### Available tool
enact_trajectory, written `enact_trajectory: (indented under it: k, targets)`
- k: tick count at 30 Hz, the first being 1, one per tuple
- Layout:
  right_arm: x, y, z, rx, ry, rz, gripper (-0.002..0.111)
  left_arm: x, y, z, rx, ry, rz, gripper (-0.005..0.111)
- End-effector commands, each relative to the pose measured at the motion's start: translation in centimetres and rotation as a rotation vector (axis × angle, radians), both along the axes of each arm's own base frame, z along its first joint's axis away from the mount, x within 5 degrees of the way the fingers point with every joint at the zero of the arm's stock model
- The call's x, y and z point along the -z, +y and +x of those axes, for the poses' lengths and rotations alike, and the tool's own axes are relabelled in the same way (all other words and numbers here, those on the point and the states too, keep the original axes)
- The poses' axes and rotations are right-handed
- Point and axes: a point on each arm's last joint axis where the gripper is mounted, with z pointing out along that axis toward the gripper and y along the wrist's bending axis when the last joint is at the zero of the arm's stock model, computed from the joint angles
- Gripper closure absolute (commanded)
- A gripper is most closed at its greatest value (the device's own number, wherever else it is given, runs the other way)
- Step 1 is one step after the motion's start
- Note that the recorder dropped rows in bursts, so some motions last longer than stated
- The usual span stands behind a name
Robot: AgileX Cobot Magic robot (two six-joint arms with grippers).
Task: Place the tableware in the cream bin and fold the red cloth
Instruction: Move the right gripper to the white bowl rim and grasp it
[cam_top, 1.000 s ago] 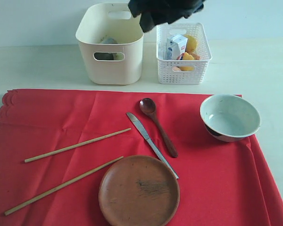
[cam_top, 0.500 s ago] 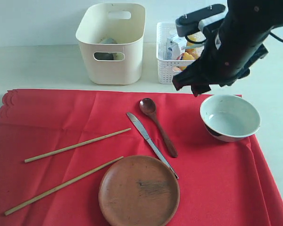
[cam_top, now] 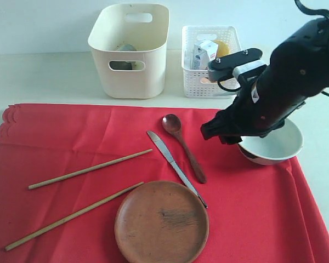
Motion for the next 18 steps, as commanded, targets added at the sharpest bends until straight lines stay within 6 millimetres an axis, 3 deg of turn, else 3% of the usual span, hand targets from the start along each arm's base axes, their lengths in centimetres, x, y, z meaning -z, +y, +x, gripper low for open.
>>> enact_trajectory:
  k: [1,7,12,15,18]
  targets:
    - [0.8,0.1,-0.3,-0.027,-0.079,0.072,0.052,0.0,0.0,0.0,0.008,-0.01,-0.001,0.107]
    - [3.0,-0.1,-0.3,-0.094,-0.073,0.015,0.053,0.0,0.0,0.0,0.008,-0.01,-0.001,0.107]
    - [5.4,0.0,-0.2,-0.053,0.001,-0.006,0.054,0.0,0.0,0.0,0.008,-0.01,-0.001,0.107]
    - [6.0,0.0,-0.2,-0.053,0.018,-0.016,0.065,0.0,0.0,0.0,0.008,-0.01,-0.001,0.107]
    - [6.1,-0.1,-0.2,-0.053,0.021,-0.018,0.086,0.0,0.0,0.0,0.008,-0.01,-0.001,0.107]
